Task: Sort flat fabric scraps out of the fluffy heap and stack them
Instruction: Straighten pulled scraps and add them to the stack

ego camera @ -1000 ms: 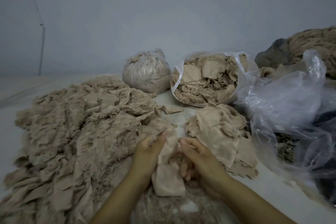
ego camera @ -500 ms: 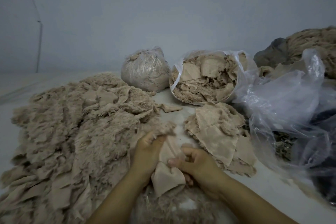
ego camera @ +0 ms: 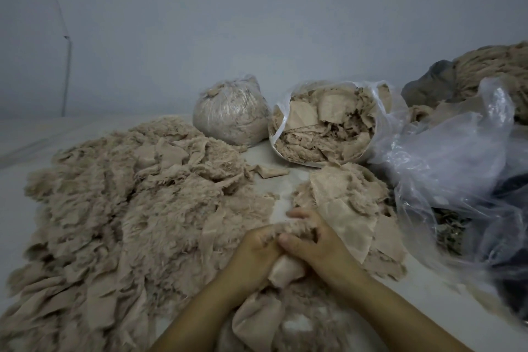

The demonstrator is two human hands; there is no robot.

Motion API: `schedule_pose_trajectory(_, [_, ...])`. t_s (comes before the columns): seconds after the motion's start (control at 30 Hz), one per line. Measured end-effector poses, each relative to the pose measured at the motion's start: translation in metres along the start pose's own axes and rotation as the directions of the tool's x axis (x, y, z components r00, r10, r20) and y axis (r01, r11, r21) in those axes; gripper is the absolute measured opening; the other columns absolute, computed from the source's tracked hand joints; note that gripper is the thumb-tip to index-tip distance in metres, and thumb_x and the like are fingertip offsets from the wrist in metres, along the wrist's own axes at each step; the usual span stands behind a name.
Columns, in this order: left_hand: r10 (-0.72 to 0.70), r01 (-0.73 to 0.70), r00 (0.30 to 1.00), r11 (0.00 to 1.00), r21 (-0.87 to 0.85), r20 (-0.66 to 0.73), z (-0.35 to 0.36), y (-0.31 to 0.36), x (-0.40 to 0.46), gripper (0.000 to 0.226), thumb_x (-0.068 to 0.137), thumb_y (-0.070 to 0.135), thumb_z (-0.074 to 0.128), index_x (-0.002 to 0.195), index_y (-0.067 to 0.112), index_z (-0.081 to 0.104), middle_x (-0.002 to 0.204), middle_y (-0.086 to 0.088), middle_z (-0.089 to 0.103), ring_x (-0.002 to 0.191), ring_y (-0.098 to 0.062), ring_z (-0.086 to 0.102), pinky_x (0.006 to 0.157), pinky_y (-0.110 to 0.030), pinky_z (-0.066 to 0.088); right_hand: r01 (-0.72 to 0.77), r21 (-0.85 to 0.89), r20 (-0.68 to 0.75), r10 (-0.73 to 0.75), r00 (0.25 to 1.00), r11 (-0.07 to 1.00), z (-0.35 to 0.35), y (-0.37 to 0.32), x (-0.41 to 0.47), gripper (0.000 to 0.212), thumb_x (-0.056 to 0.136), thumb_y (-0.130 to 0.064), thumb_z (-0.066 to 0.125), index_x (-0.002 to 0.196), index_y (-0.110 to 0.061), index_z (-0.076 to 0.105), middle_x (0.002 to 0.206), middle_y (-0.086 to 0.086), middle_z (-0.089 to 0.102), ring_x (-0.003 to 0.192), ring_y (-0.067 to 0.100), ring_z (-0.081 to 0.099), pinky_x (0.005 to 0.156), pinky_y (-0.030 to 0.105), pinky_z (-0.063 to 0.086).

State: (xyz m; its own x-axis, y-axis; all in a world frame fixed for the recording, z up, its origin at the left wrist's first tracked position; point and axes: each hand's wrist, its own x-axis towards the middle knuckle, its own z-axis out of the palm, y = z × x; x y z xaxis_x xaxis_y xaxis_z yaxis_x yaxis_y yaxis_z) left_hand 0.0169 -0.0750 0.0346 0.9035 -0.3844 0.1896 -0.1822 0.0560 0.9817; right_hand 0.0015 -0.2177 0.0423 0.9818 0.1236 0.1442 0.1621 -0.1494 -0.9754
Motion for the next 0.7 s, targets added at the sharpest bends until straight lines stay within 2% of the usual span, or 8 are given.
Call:
schedule_pose_trajectory(0.07, [0.008,-0.009,0.997,1.000,-0.009,-0.072,0.000,-0.002,0.002,0.025,0.087,0.028,0.055,0.078,0.012,0.072,0.071,-0.002,0.072,0.065,-0.011,0.066,0.055,-0.018,0.049,0.106,-0.001,-0.067,-0.106,0.992,0.994,0.003,0.000,0.001,0.018,0.080,-0.026,0.072,0.086,-0.011,0.061,0.075,0.000,0.065,0.065,0.012,0.062,0.061,0.021,0.049])
schedule_pose_trajectory(0.13, [0.007,-0.017,0.977,0.999,-0.045,-0.212,-0.005,0.000,0.004,0.036,0.083,0.036,0.056,0.074,0.004,0.068,0.067,-0.006,0.066,0.061,-0.014,0.060,0.053,-0.021,0.047,0.158,0.028,-0.185,-0.151,0.971,0.987,0.003,0.003,0.004,0.025,0.087,-0.012,0.066,0.067,-0.015,0.051,0.058,-0.009,0.052,0.051,0.003,0.047,0.049,0.015,0.040])
schedule_pose_trajectory(0.2, [0.011,-0.027,0.949,0.999,-0.047,-0.314,-0.009,0.003,0.007,0.050,0.078,0.042,0.056,0.079,-0.007,0.063,0.069,-0.014,0.059,0.064,-0.021,0.054,0.055,-0.027,0.045,0.164,0.098,-0.235,-0.137,0.962,0.982,0.003,0.003,0.006,0.027,0.089,-0.012,0.063,0.065,-0.017,0.051,0.059,-0.006,0.048,0.053,0.004,0.043,0.048,0.015,0.038])
schedule_pose_trajectory(0.3, [0.020,-0.026,0.935,1.000,-0.013,-0.355,-0.011,0.005,0.008,0.061,0.077,0.044,0.057,0.078,-0.016,0.055,0.068,-0.016,0.051,0.063,-0.023,0.045,0.057,-0.033,0.038,0.118,0.189,-0.220,-0.075,0.973,0.975,0.003,0.002,0.007,0.030,0.091,-0.011,0.060,0.063,-0.022,0.061,0.060,-0.002,0.055,0.054,0.011,0.048,0.046,0.019,0.039])
schedule_pose_trajectory(0.4, [0.016,0.001,0.908,0.999,0.041,-0.419,-0.012,0.006,0.007,0.052,0.079,0.044,0.058,0.062,-0.003,0.046,0.058,-0.011,0.035,0.051,-0.018,0.032,0.050,-0.027,0.029,0.074,0.185,-0.284,-0.019,0.959,0.980,-0.008,-0.002,0.010,0.038,0.090,-0.007,0.061,0.055,-0.019,0.053,0.049,-0.005,0.045,0.044,0.007,0.039,0.040,0.016,0.032])
schedule_pose_trajectory(0.5, [0.026,0.010,0.908,0.996,0.084,-0.418,-0.010,0.006,0.010,0.041,0.085,0.038,0.060,0.063,0.007,0.043,0.059,-0.009,0.028,0.052,-0.018,0.025,0.049,-0.026,0.024,0.030,0.166,-0.318,0.024,0.948,0.986,-0.020,-0.003,0.013,0.044,0.087,-0.009,0.066,0.049,-0.019,0.047,0.047,-0.005,0.039,0.042,0.007,0.032,0.038,0.015,0.027])
schedule_pose_trajectory(0.6, [-0.017,0.051,0.886,0.997,0.060,-0.463,-0.010,0.004,0.014,0.038,0.088,0.034,0.060,0.063,0.007,0.049,0.053,-0.008,0.030,0.044,-0.014,0.026,0.043,-0.022,0.022,-0.012,0.178,-0.326,0.070,0.943,0.984,-0.023,-0.002,0.015,0.030,0.086,-0.012,0.068,0.058,-0.012,0.059,0.055,0.007,0.047,0.051,0.016,0.038,0.043,0.019,0.030])
schedule_pose_trajectory(0.7, [-0.051,0.079,0.867,0.996,0.036,-0.495,-0.011,0.003,0.015,0.037,0.091,0.033,0.057,0.061,0.012,0.052,0.039,0.005,0.030,0.032,-0.007,0.024,0.034,-0.015,0.021,-0.049,0.206,-0.332,0.116,0.936,0.977,-0.026,-0.001,0.018,0.021,0.085,-0.012,0.069,0.066,-0.005,0.063,0.060,0.012,0.053,0.055,0.019,0.043,0.047,0.023,0.034])
